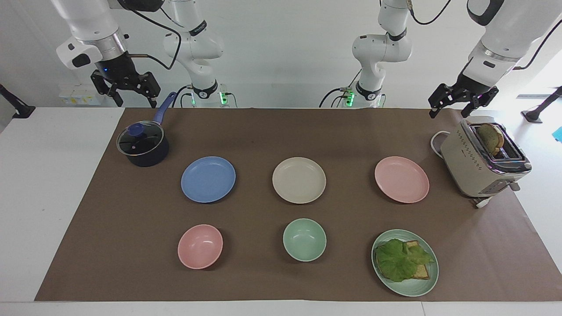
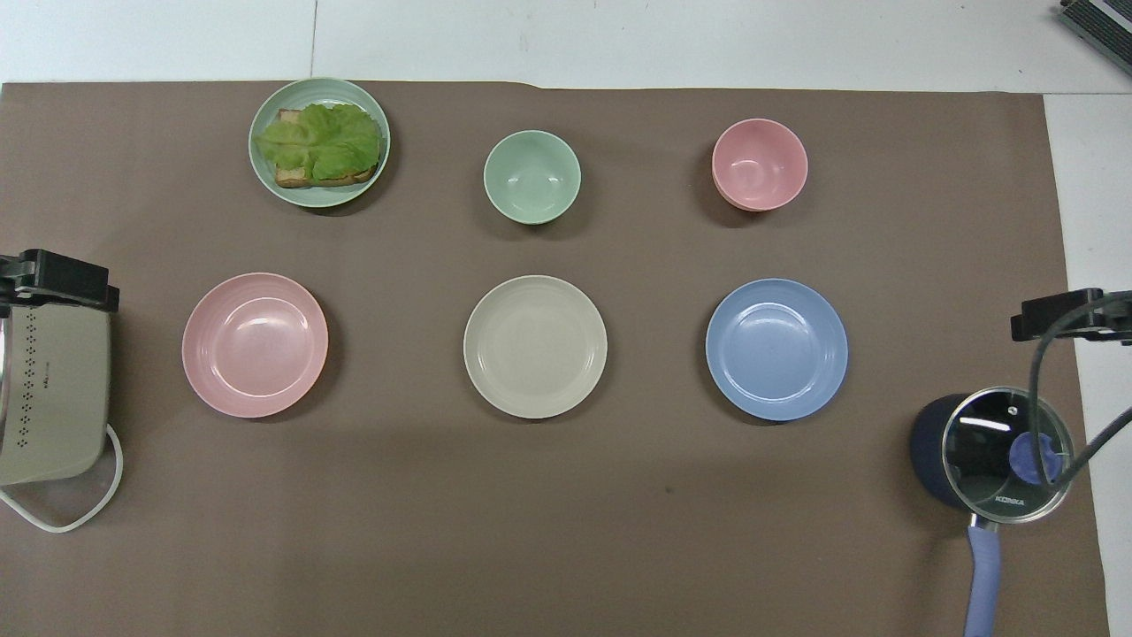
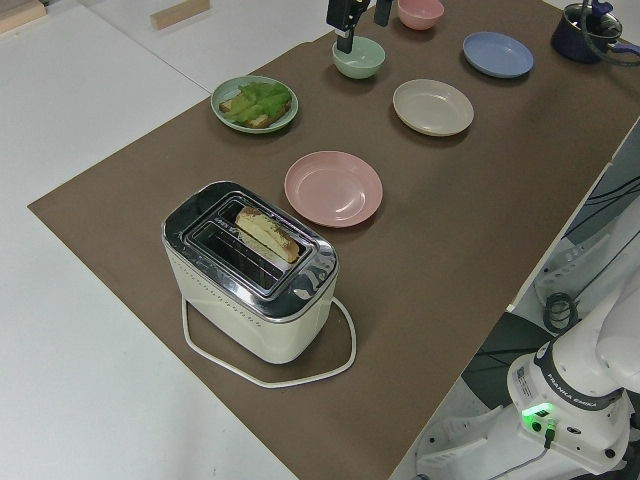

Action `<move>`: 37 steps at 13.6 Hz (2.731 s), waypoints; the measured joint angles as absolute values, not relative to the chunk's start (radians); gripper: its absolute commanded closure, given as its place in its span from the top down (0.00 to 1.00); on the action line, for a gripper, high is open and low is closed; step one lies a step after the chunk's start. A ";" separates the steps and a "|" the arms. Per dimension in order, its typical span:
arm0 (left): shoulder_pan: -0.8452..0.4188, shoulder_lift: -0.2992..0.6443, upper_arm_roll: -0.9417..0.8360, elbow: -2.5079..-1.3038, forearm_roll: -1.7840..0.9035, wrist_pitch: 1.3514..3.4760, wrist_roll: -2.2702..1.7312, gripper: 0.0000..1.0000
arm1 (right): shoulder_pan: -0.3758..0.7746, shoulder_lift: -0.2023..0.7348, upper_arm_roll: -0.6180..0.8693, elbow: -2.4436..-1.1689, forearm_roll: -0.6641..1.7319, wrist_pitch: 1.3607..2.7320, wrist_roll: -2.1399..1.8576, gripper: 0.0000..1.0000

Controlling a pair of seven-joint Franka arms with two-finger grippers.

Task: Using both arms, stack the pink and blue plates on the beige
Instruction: 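Reach the left gripper to the rim of the pink plate, then grasp the pink plate rim with the left gripper and lift it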

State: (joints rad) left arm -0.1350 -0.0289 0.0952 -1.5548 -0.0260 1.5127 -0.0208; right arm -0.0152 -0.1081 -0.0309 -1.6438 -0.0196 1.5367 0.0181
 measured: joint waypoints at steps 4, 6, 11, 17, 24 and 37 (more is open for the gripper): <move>-0.134 -0.029 0.098 -1.574 -0.026 1.512 -0.021 1.00 | -0.015 -0.108 -0.031 -1.644 -0.020 1.537 0.018 1.00; -0.131 -0.028 0.101 -1.650 -0.026 1.567 -0.028 1.00 | -0.015 -0.108 -0.031 -1.644 -0.020 1.537 0.018 1.00; -0.078 0.003 0.105 -1.914 -0.026 1.840 -0.036 1.00 | -0.015 -0.108 -0.031 -1.644 -0.020 1.537 0.018 1.00; -0.021 0.139 0.106 -2.060 -0.028 2.065 -0.060 1.00 | -0.015 -0.108 -0.031 -1.644 -0.020 1.537 0.018 1.00; -0.001 0.167 0.105 -2.134 -0.049 2.143 -0.207 0.28 | -0.015 -0.108 -0.031 -1.644 -0.020 1.537 0.018 1.00; 0.000 0.118 0.089 -2.008 -0.240 1.905 -0.206 0.00 | -0.015 -0.108 -0.031 -1.644 -0.020 1.537 0.018 1.00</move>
